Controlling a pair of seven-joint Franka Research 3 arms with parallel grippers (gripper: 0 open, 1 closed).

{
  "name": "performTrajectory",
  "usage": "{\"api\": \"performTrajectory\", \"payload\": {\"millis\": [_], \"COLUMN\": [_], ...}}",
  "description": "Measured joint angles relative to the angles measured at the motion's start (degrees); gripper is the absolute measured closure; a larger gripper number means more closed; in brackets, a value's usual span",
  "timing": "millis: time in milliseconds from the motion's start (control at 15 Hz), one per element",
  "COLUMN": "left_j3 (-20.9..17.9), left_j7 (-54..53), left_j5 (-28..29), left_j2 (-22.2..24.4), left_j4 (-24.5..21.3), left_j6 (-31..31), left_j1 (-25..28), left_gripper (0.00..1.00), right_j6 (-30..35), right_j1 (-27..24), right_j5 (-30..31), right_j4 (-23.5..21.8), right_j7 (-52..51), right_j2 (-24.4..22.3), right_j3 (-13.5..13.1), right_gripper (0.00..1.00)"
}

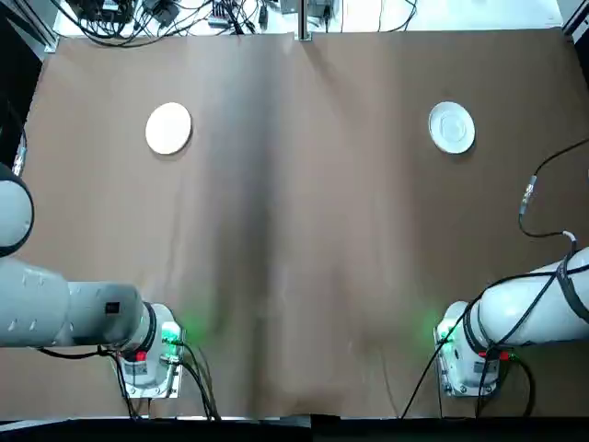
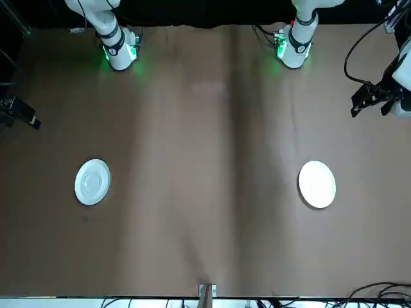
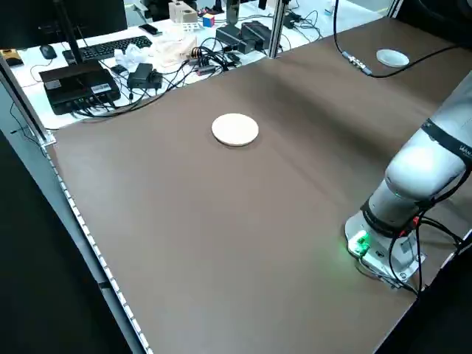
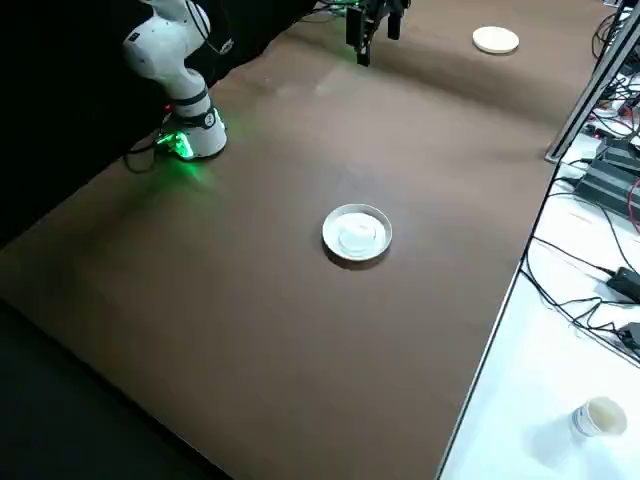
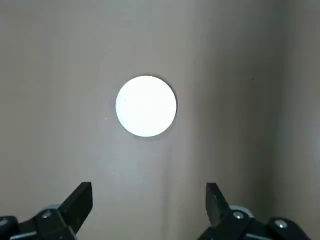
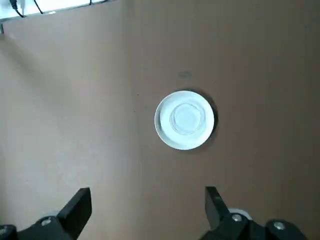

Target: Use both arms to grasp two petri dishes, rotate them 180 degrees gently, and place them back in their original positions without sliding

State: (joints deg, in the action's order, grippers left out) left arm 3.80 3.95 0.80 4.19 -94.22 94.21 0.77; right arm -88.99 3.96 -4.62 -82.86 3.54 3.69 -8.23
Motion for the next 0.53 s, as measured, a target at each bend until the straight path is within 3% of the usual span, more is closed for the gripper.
{"api": "performTrajectory", "payload": {"millis": [533], "left_j3": [-0.01], "left_j7": [-1.4], "left_j5": [0.0], "left_j2": [0.0], "left_j4": [-1.16], "left_j6": [0.03], "left_j1": [1.49], "left_gripper": [0.0], "right_j6": [-1.93], "right_j1": [-0.69], "right_j5": [0.0], "right_j4": [-1.15], "right_j7": [6.77], "right_j2": [6.96], "right_j3": [-0.41], "right_gripper": [0.0]}}
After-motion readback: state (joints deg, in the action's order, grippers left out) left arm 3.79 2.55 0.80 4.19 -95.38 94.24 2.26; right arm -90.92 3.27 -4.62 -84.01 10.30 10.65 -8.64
